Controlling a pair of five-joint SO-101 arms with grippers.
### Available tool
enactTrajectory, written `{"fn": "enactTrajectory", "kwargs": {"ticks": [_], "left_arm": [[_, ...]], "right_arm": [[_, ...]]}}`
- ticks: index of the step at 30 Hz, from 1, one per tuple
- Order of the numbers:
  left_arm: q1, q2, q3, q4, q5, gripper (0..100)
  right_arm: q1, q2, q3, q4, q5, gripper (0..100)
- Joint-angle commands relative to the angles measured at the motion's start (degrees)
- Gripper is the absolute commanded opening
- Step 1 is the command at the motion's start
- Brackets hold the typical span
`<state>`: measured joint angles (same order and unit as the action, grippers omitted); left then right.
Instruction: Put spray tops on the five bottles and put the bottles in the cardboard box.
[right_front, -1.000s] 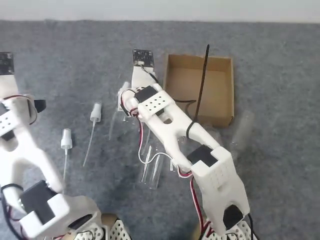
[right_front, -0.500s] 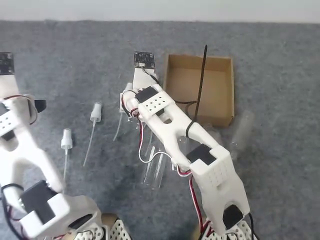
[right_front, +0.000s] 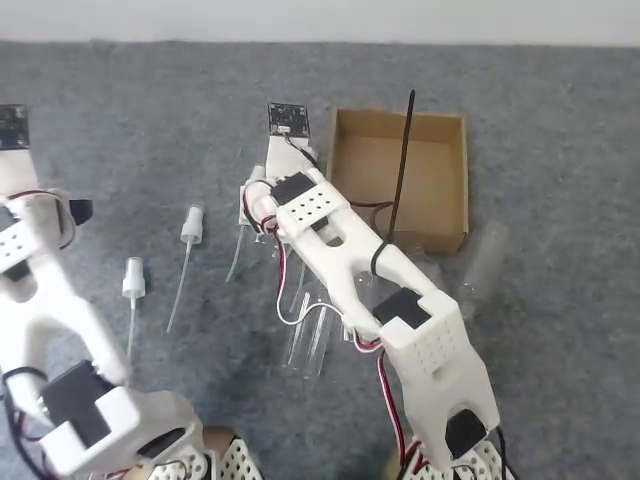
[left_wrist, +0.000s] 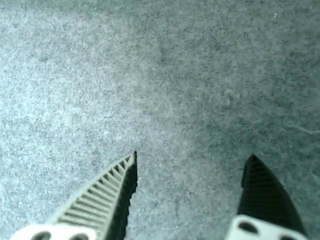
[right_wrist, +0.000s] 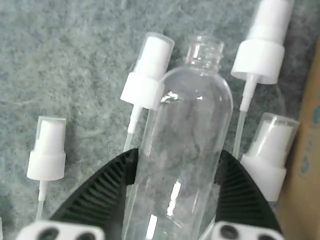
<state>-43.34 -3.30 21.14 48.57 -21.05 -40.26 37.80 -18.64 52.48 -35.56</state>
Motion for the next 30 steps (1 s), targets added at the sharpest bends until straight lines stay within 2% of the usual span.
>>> {"fn": "enactTrajectory", "kwargs": {"ticks": [1, 9, 11, 15, 20, 25, 30], "left_arm": [[-0.35, -1.14, -0.4, -1.05, -0.44, 31], [-0.35, -1.14, -0.4, -1.05, -0.44, 31], [-0.35, -1.14, -0.4, -1.05, -0.44, 31], [-0.35, -1.14, -0.4, -1.05, -0.44, 31], [-0.18, -1.14, -0.4, -0.97, -0.18, 31], [0.44, -1.23, -0.75, 2.2, -0.09, 31], [0.88, -1.23, -0.75, 5.1, -0.26, 31]], "right_arm": [[-0.84, 0.84, -0.26, 2.86, 1.05, 21.9], [-2.24, 1.1, -0.26, 4.26, 1.05, 24.7], [-2.24, 0.84, -0.26, 4.26, 1.23, 20.6], [-1.98, -0.22, -1.76, 4.26, 3.69, 0.9], [-2.33, -5.93, -5.1, 8.48, 8.09, 0.9], [-2.33, -16.48, -7.82, 15.43, 15.82, 0.6], [-3.38, -27.82, -7.82, 28.09, 29.98, 0.6]]}}
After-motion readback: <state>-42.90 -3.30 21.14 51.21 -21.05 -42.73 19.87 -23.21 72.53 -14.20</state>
